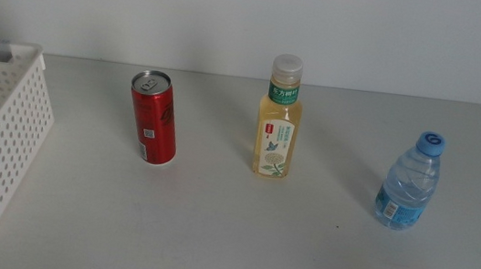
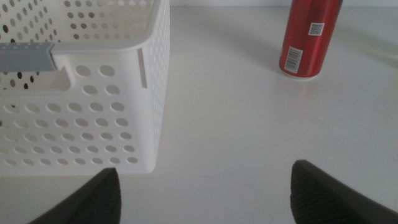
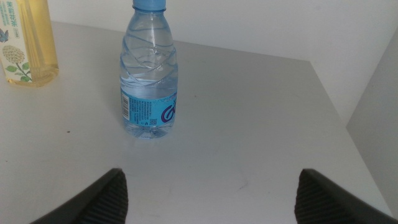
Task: Use arms to grab the bottles and put them into the dustbin to the left of the table.
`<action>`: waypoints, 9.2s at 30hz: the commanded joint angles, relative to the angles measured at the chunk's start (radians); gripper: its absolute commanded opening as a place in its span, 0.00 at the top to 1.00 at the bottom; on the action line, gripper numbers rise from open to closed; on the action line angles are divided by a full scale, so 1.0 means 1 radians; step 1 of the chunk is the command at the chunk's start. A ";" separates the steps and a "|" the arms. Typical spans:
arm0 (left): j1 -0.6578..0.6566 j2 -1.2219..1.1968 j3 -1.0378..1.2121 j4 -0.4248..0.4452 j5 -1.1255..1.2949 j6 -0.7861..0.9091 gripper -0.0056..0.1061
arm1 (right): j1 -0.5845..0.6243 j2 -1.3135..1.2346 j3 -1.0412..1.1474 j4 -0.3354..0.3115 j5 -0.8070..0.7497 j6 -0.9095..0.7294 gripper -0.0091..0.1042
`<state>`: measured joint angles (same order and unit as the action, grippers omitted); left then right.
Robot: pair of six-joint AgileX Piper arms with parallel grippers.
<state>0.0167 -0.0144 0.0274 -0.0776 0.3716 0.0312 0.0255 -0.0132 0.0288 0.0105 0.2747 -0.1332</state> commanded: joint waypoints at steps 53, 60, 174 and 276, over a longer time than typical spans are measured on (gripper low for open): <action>-0.463 1.434 -0.007 -0.101 -1.687 -0.154 0.11 | -0.005 -0.022 -0.010 -0.005 -0.071 -0.012 0.30; -0.463 1.471 -0.122 -0.128 -1.601 -0.129 0.11 | -0.005 -0.022 -0.010 -0.005 -0.071 -0.012 0.30; 0.085 1.264 -1.361 -0.111 0.598 0.152 0.97 | -0.005 -0.022 -0.010 -0.005 -0.071 -0.012 0.30; -0.605 1.208 -0.803 -0.221 -0.390 0.151 0.12 | -0.005 -0.022 -0.010 -0.005 -0.071 -0.012 0.30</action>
<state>-0.5504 1.2247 -0.7759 -0.2661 0.1665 0.1851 0.0255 -0.0132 0.0288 0.0105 0.2747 -0.1332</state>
